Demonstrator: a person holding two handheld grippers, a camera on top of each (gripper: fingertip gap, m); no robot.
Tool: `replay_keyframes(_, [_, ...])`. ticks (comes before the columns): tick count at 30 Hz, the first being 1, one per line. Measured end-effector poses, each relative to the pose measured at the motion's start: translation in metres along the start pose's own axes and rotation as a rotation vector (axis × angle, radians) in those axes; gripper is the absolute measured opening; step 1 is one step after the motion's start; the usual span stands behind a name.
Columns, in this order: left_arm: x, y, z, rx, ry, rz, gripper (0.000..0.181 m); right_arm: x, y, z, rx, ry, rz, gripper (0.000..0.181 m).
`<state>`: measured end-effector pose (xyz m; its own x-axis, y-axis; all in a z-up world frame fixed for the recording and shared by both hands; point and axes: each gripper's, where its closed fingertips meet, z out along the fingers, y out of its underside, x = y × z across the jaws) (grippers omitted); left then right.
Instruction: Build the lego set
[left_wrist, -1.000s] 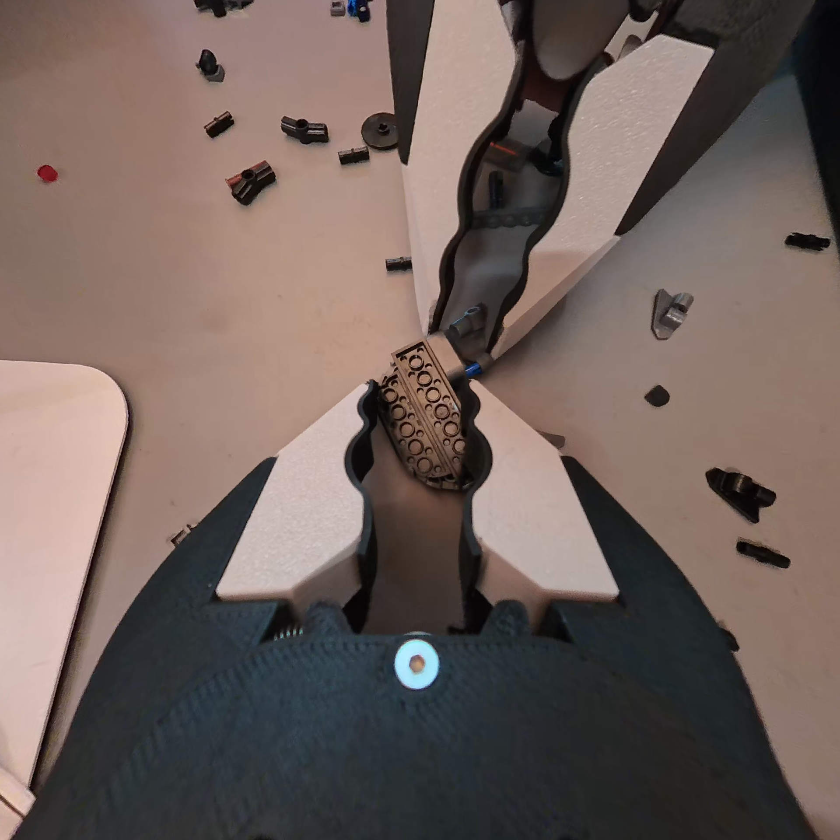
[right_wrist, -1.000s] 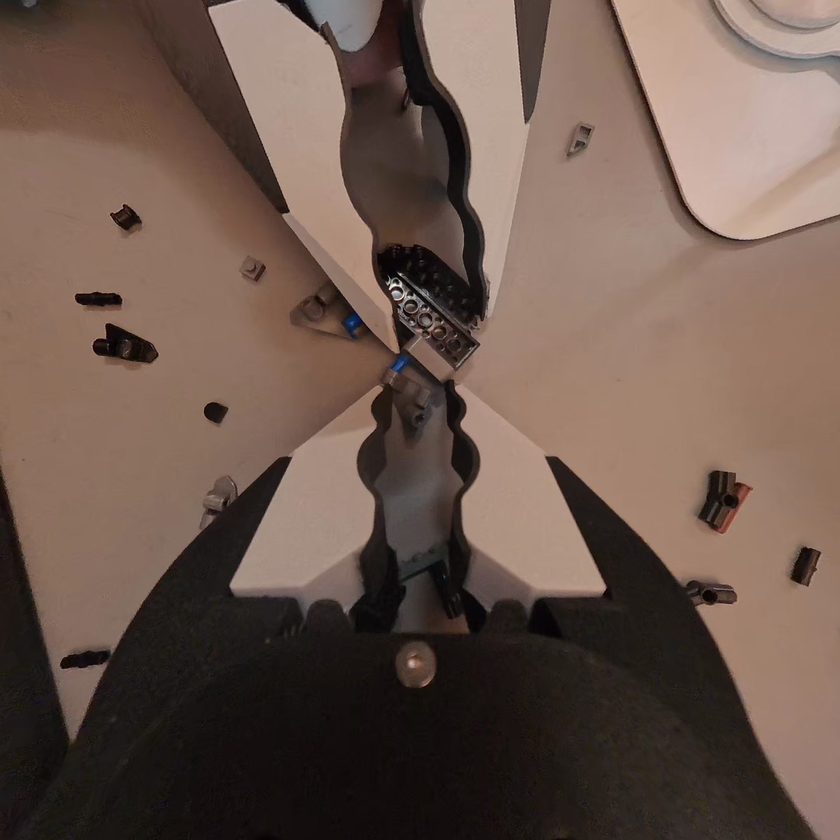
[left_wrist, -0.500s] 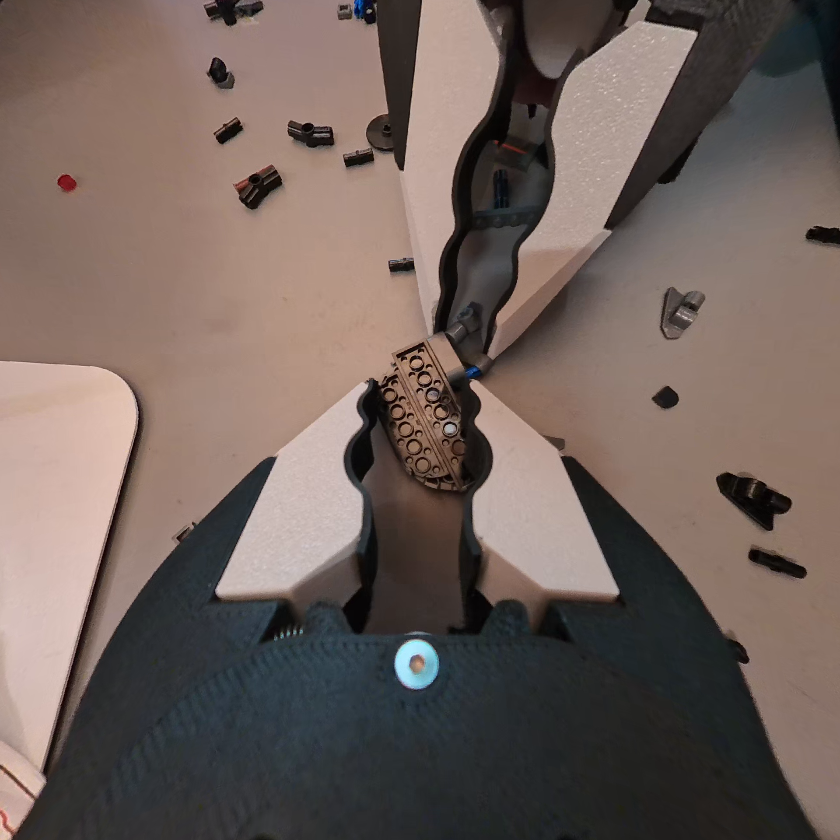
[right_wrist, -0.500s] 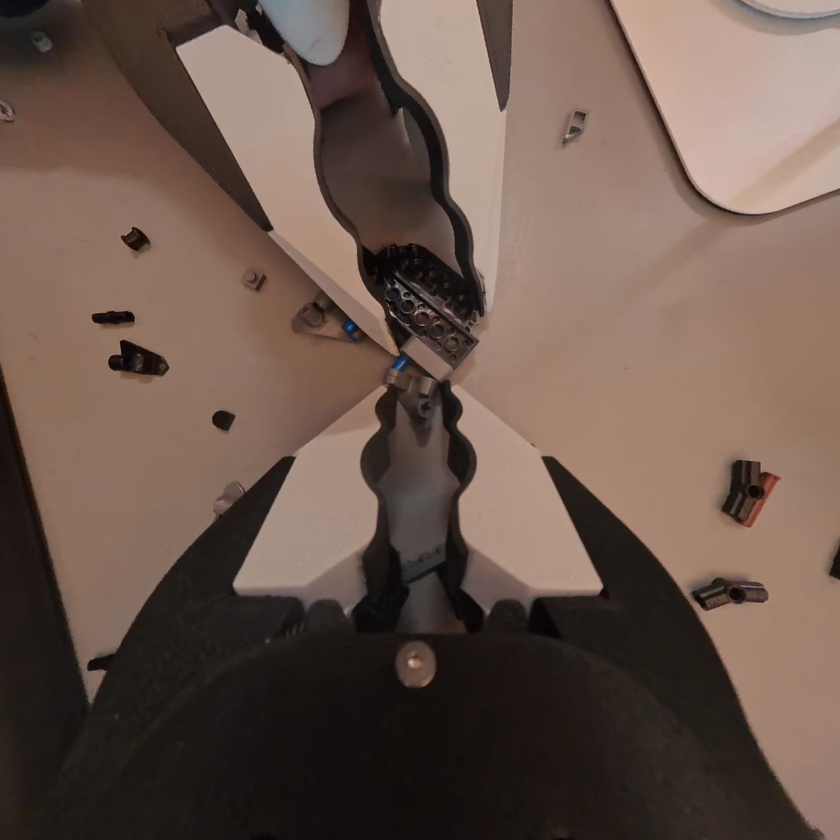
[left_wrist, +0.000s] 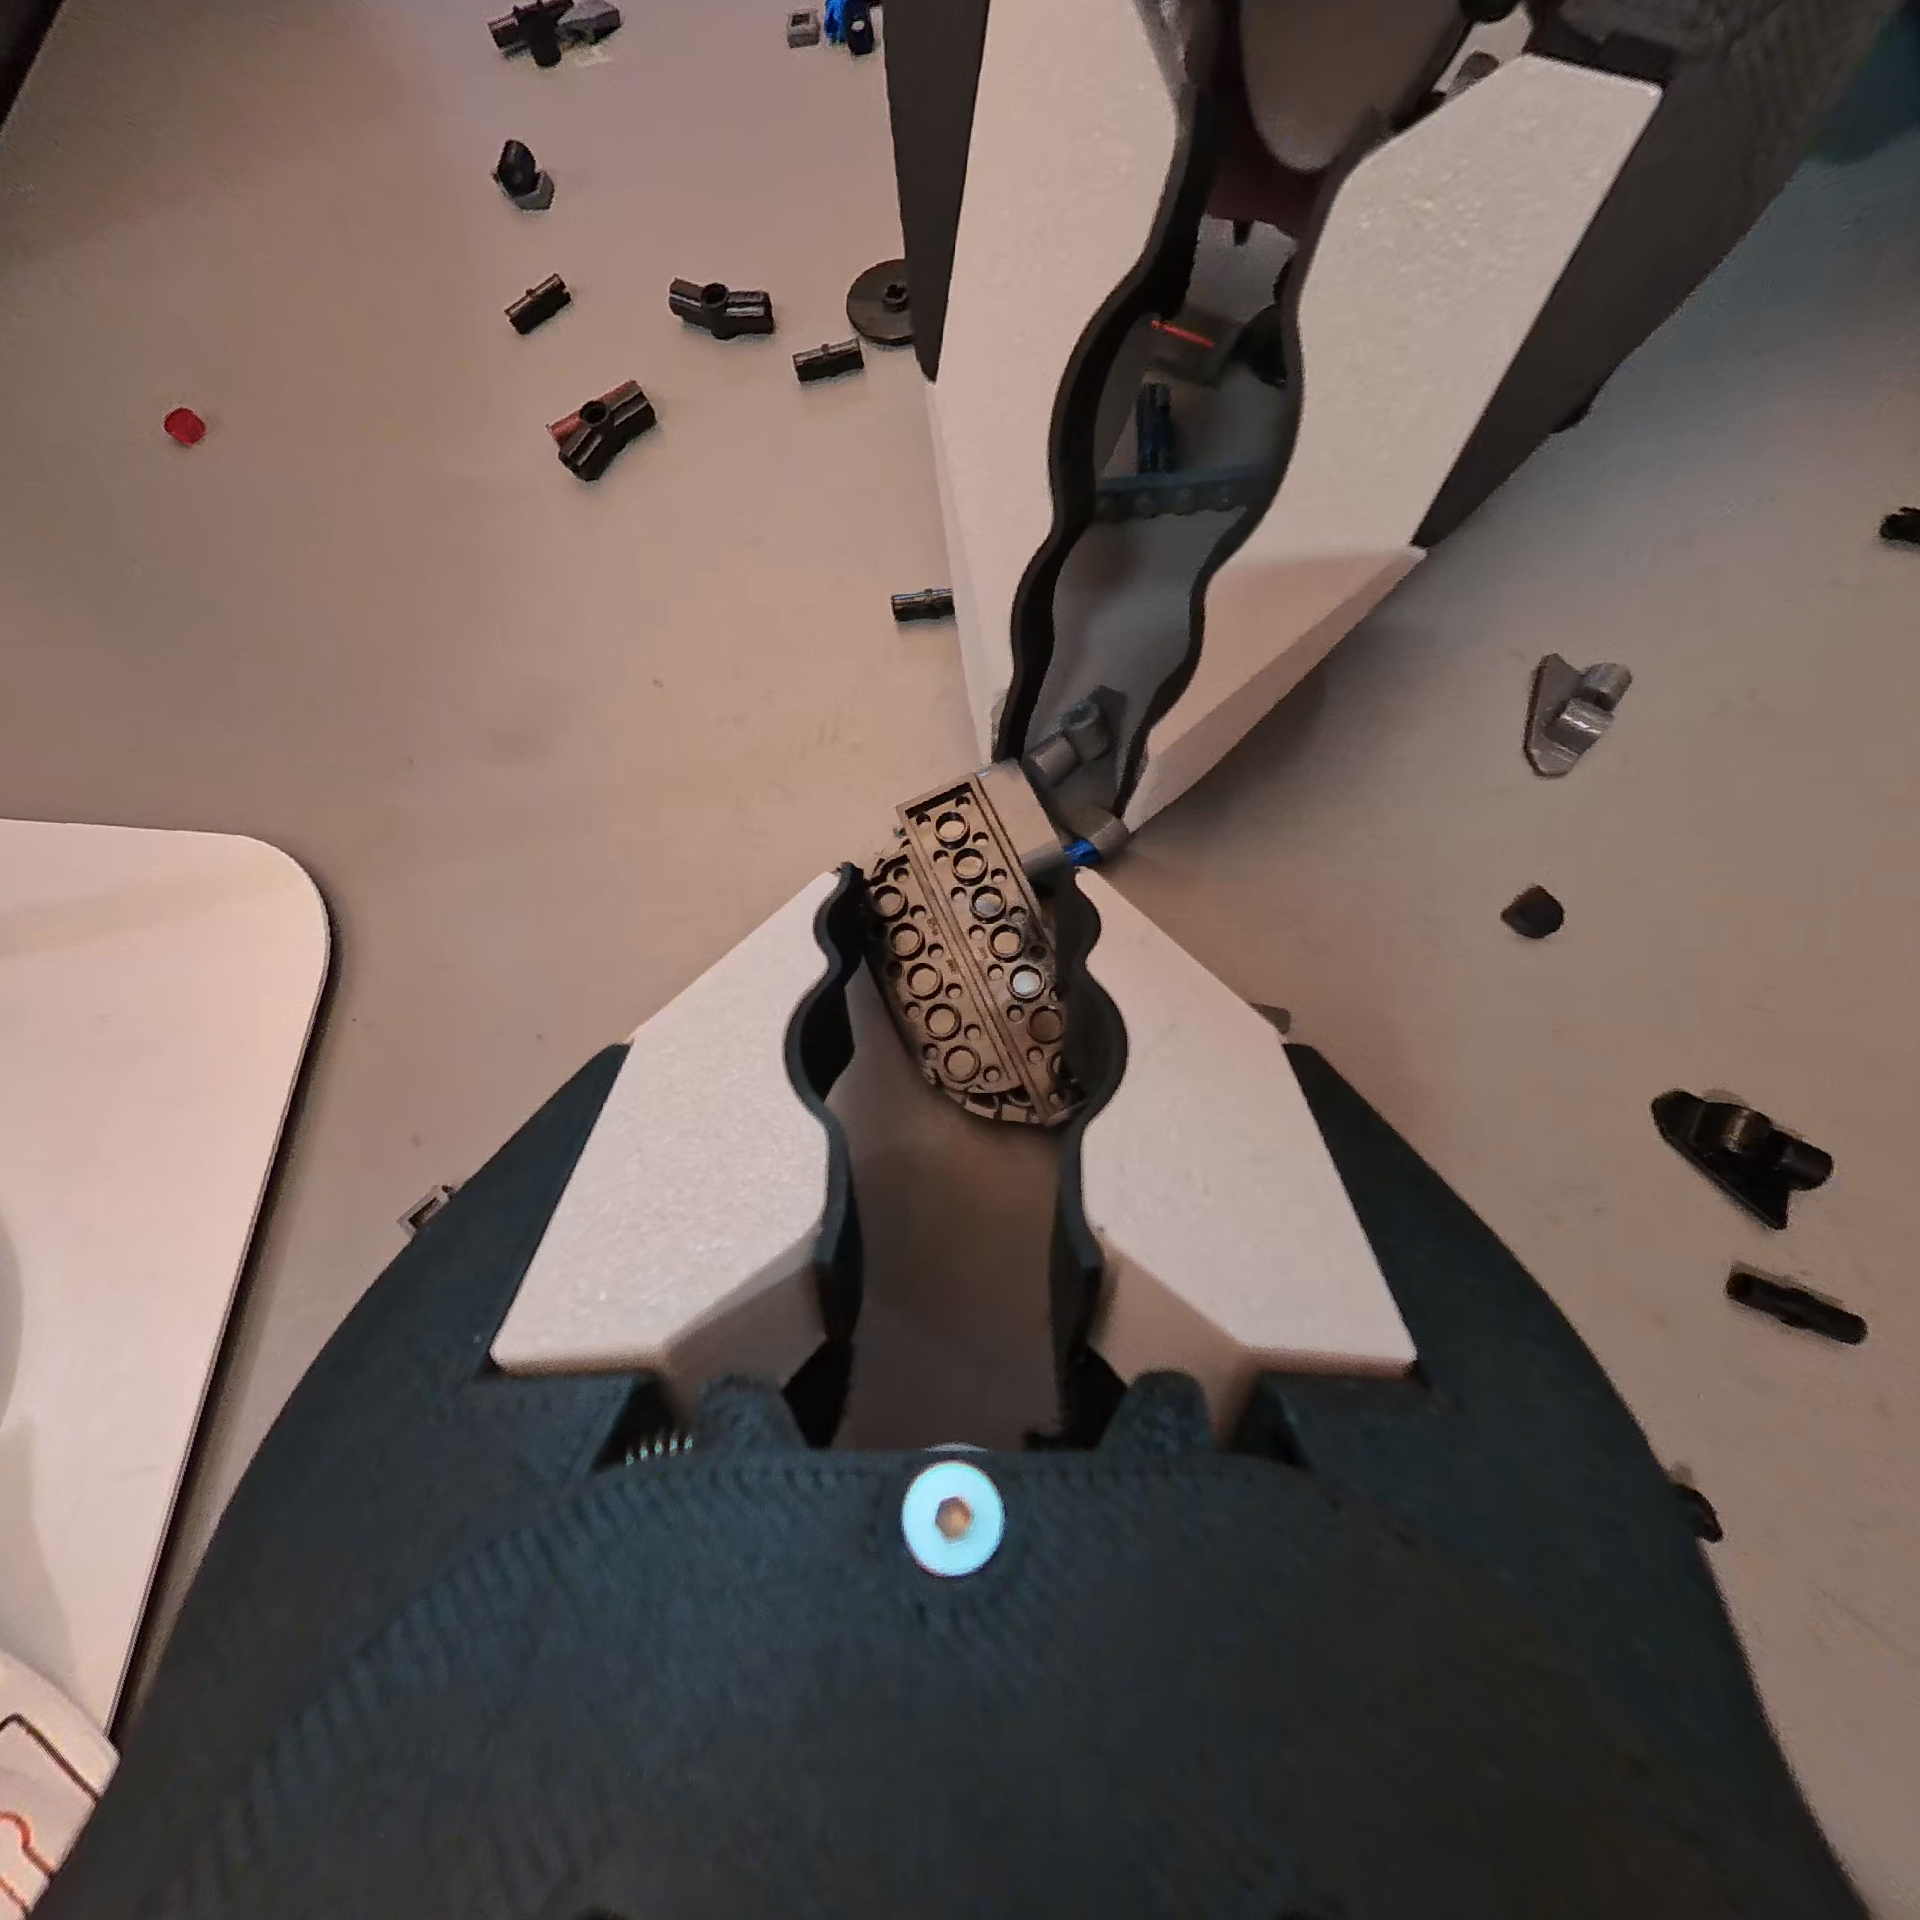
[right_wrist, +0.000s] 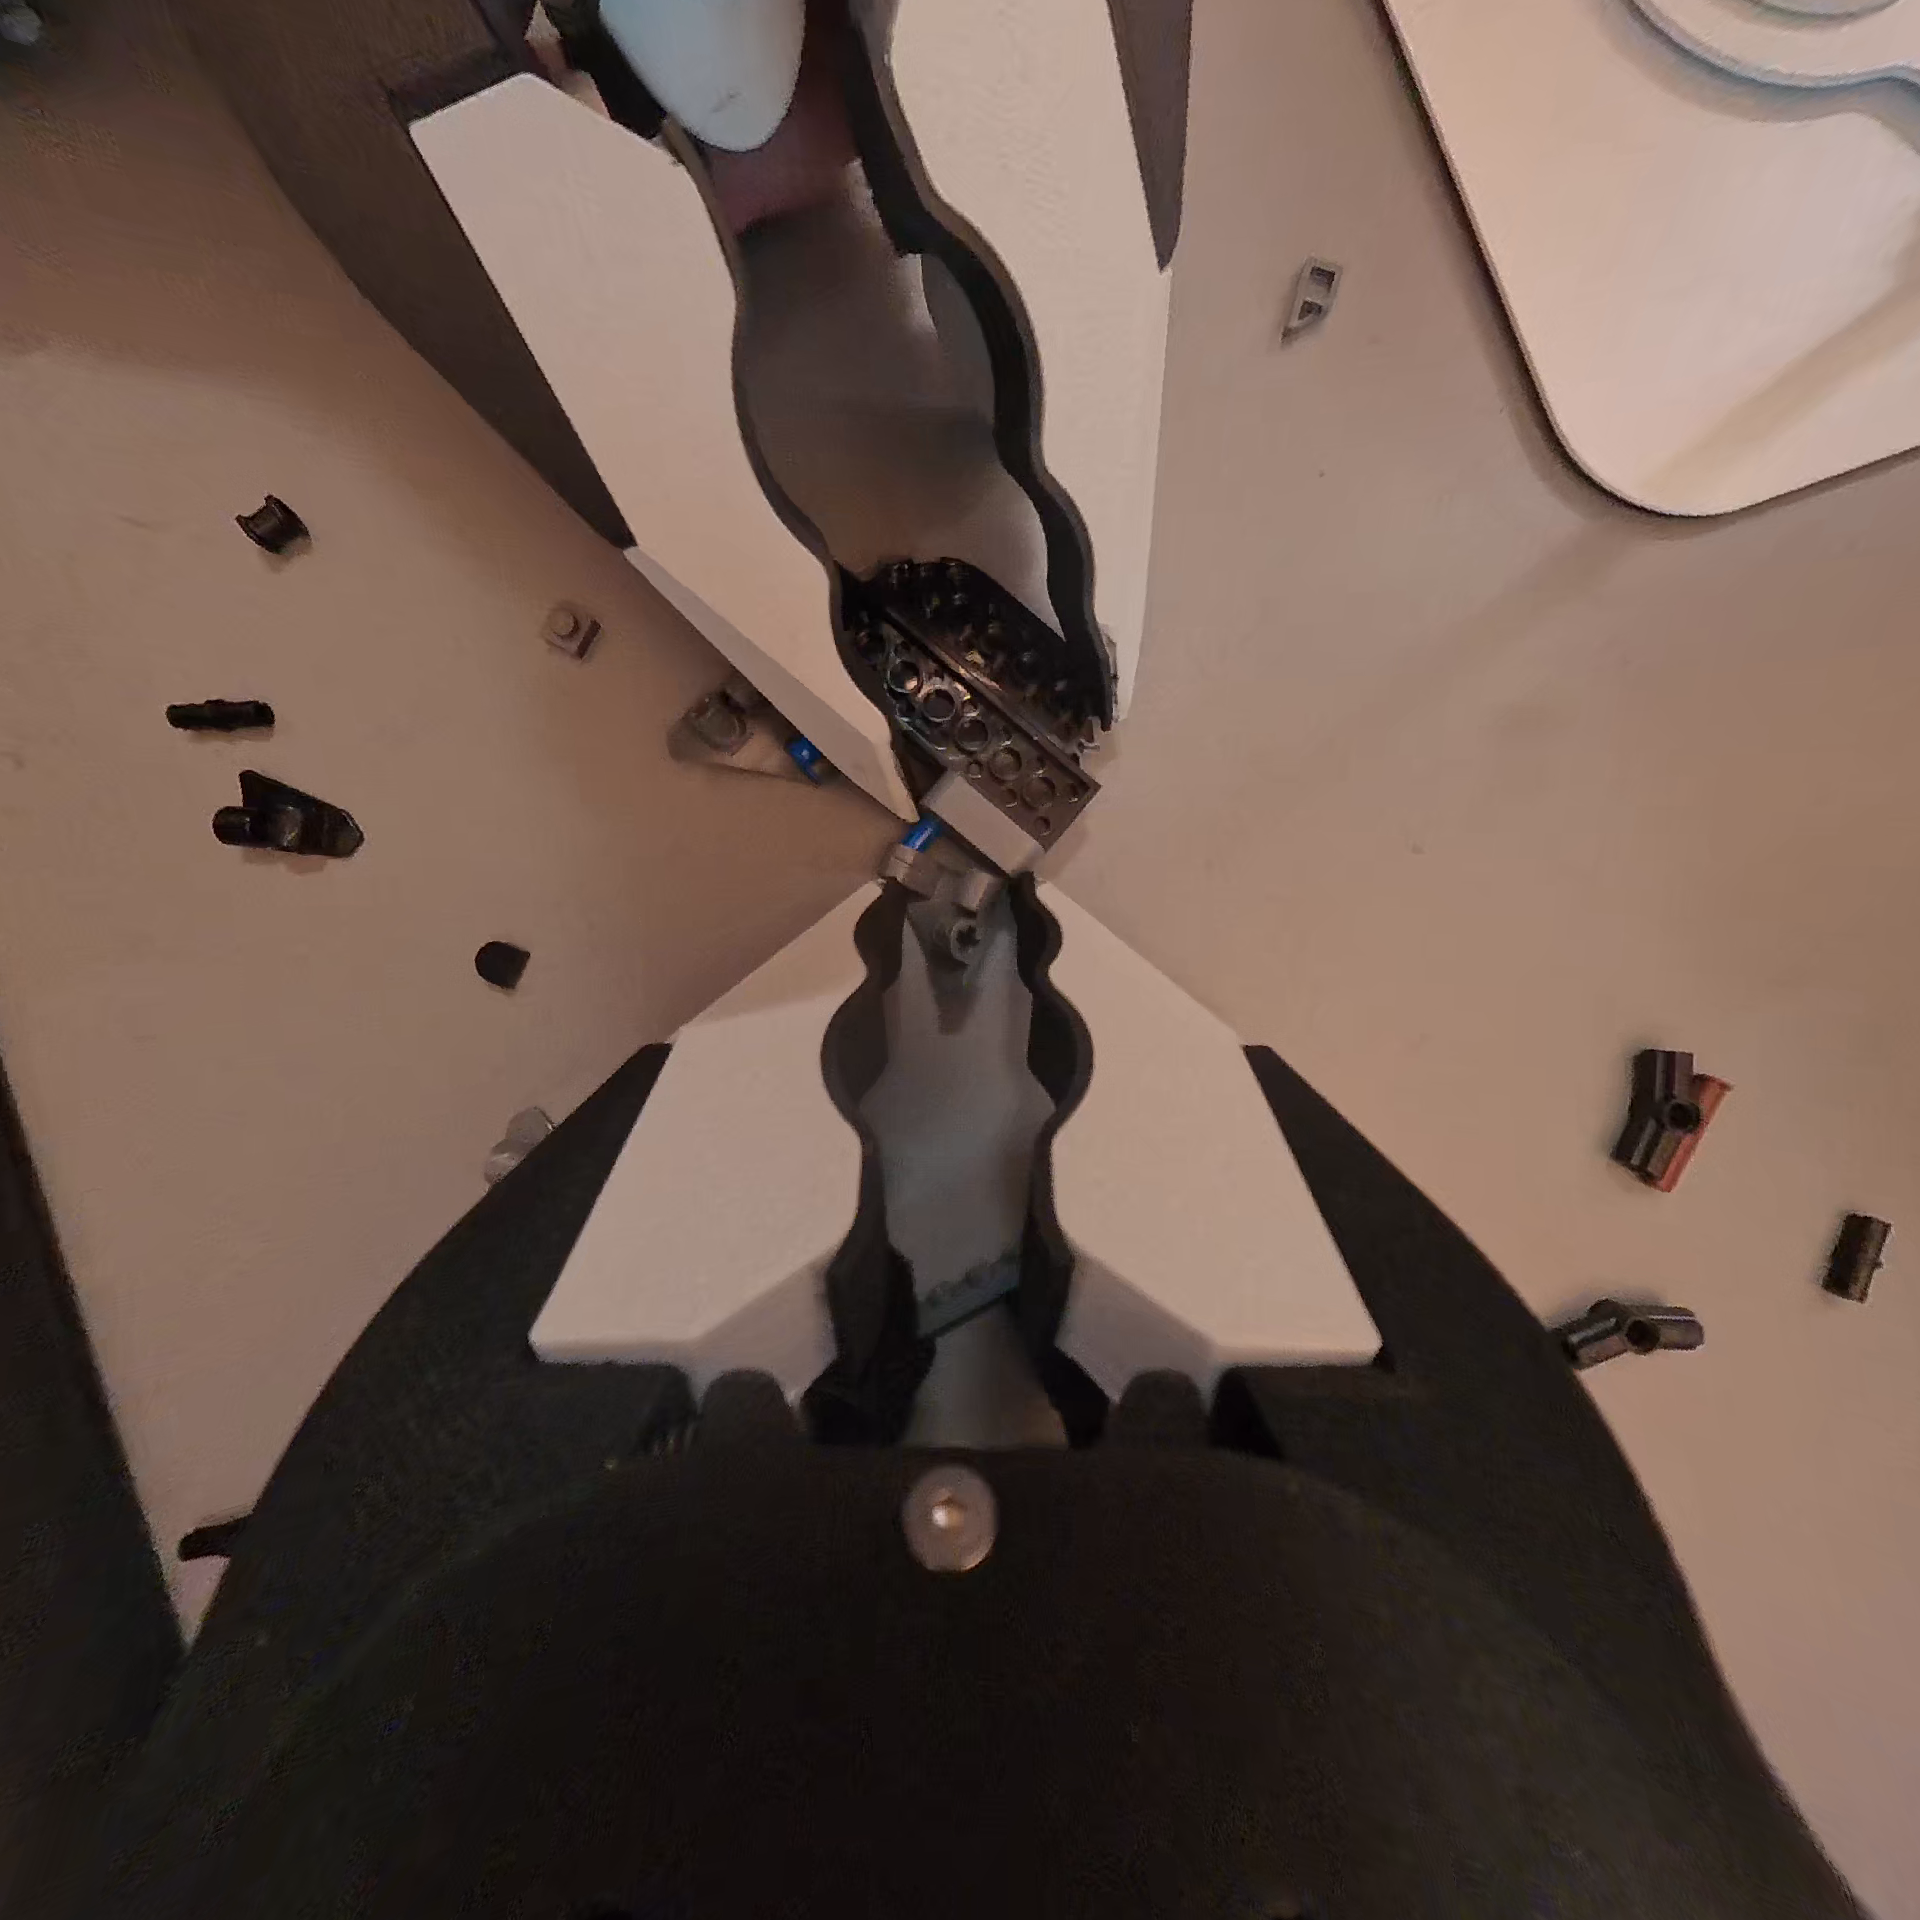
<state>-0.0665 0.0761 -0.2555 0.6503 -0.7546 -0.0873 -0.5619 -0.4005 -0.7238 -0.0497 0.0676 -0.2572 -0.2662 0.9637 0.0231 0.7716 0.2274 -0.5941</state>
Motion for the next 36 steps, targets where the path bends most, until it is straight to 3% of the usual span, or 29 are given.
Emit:
replay_keyframes(15, [-0.0014,0.0004,-0.0004,-0.002,-0.014,-0.009,0.035,0.0008,-0.0028,0.0019,0.013,-0.002,0.018,0.023])
replay_keyframes(36, [-0.0028,0.0007,-0.0004,-0.001,-0.014,-0.004,0.034,0.0055,-0.0041,0.0028,0.01,-0.025,-0.107,0.019])
